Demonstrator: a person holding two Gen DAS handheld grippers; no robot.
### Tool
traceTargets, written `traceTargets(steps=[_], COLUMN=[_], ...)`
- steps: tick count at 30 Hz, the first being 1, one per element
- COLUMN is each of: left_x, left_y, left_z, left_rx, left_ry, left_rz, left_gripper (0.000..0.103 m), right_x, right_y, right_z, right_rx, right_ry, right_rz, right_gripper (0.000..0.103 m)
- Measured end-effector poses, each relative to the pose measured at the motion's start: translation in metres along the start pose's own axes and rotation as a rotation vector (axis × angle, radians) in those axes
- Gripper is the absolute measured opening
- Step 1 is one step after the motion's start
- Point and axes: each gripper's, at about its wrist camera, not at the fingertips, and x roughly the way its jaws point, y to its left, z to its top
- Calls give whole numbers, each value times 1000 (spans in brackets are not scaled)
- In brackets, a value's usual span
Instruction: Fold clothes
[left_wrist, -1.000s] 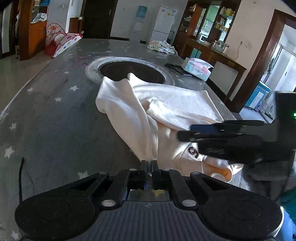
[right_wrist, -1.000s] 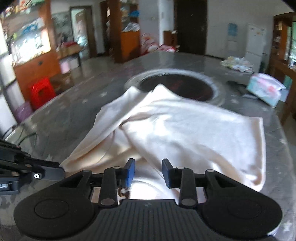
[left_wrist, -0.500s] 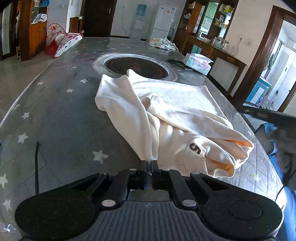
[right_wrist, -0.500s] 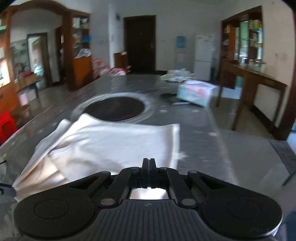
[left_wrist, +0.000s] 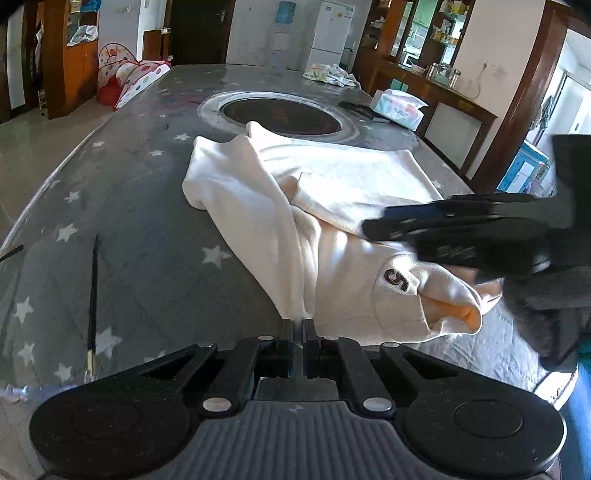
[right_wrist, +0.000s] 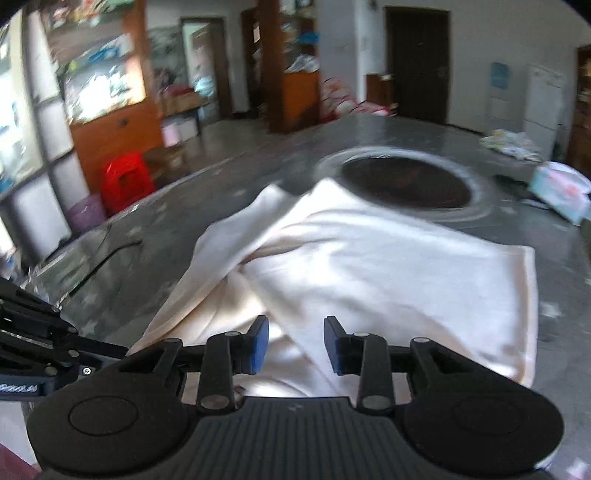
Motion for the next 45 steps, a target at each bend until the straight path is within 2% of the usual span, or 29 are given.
traceTargets(steps=[2,5,7,14,20,25,28,30,33,35,39,41,43,45], left_x=[-1,-2,-2,-3,-4,-4,-5,-7,-10,-11,-17,-23,-29,-32], left_y=[3,7,8,12,15,16,17,17,16,16,14,11,5,-3], left_z=[-2,-5,-5,-8,-7,-8,-7,-7,-6,-5,-4,-1,2,7], left_rx=[-7,-15,-17,-25,-22,-17,-11,0,16,26,50,62,80,97], left_ry=[2,2,2,4,5,7,12,18,27,33,38,26,8,-11], left_rz=[3,5,2,-6,-10,-12,-11,-10,-9,-7,-4,-13,-25,-43], left_gripper=[5,5,5,5,5,5,5,5,6,7,9,9,9,9], right_x=[16,27,29,-3,-65,-122,-148,-157,-161,-164,-169,-167,-158,-146], right_y=[7,13,13,-14,-63,-110,-129,-140,-156,-160,-153,-145,-134,-115], right_z=[1,0,1,4,-9,-45,-82,-105,-132,-143,-136,-130,-119,-106], right_rx=[-31,-82,-90,-14,124,311,437,510,601,604,559,524,471,405], right_ry=[32,32,25,-90,-193,-230,-198,-153,-85,-53,-62,-69,-76,-75], right_rz=[13,-29,-73,-206,-379,-571,-689,-719,-738,-774,-764,-706,-612,-509], right_gripper=[34,31,3,1,1,1,1,2,5,7,15,18,29,30])
